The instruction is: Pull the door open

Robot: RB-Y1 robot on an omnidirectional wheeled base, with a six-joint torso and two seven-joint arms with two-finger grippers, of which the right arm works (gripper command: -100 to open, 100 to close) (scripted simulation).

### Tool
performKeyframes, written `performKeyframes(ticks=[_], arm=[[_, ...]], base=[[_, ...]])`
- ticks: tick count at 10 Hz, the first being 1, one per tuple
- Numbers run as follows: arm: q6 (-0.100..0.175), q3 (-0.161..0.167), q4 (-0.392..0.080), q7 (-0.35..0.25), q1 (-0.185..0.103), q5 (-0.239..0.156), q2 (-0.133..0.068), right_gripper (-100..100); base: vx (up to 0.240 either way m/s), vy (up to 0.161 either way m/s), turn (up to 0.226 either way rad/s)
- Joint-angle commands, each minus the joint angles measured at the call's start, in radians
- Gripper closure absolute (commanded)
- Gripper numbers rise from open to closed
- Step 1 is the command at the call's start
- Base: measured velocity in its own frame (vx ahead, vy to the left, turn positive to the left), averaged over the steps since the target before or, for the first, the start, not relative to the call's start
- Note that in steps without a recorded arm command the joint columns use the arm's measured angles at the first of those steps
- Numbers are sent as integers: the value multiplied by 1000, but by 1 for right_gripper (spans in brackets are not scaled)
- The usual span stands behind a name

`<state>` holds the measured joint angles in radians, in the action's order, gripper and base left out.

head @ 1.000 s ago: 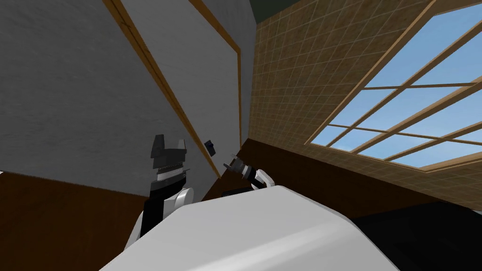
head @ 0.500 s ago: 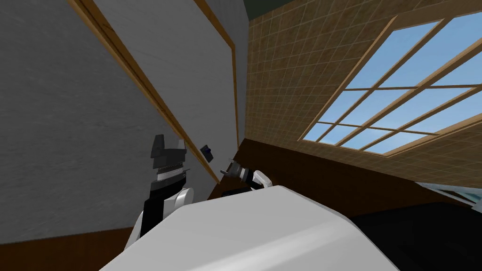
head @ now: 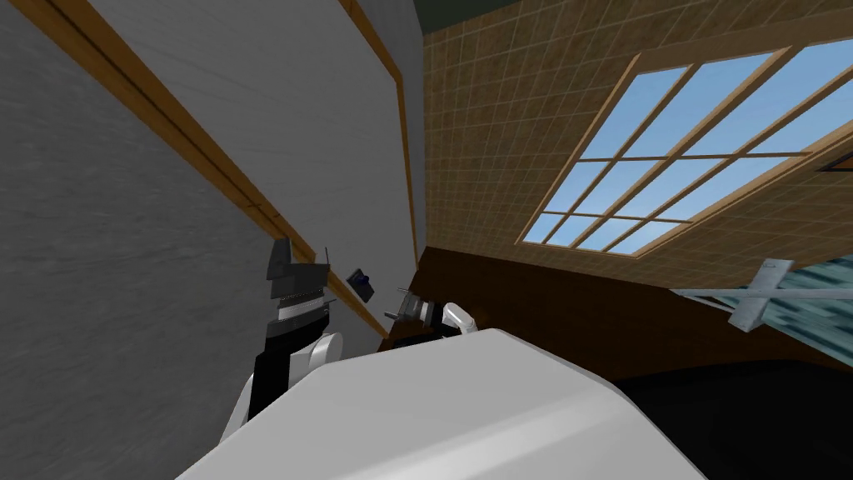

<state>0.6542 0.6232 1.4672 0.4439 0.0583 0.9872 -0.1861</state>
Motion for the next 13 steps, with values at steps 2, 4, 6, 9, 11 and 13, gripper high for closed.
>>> performKeyframes(ticks=[2,4,6,9,11,13], arm=[[4,30,-27,10,-18,48,8,-100],[9,47,-50,19,-31,78,17,-100],[-4,18,-62,26,-42,65,23,-100],[-21,-38,-120,56,-79,48,51,-100],[-39,-95,-179,85,-116,31,81,-100],[-48,-126,-211,101,-135,22,98,-100]], base=[[151,154,-247],[210,153,-244],[2,18,97],[-199,-14,223],[-175,54,335],[-56,57,200]])
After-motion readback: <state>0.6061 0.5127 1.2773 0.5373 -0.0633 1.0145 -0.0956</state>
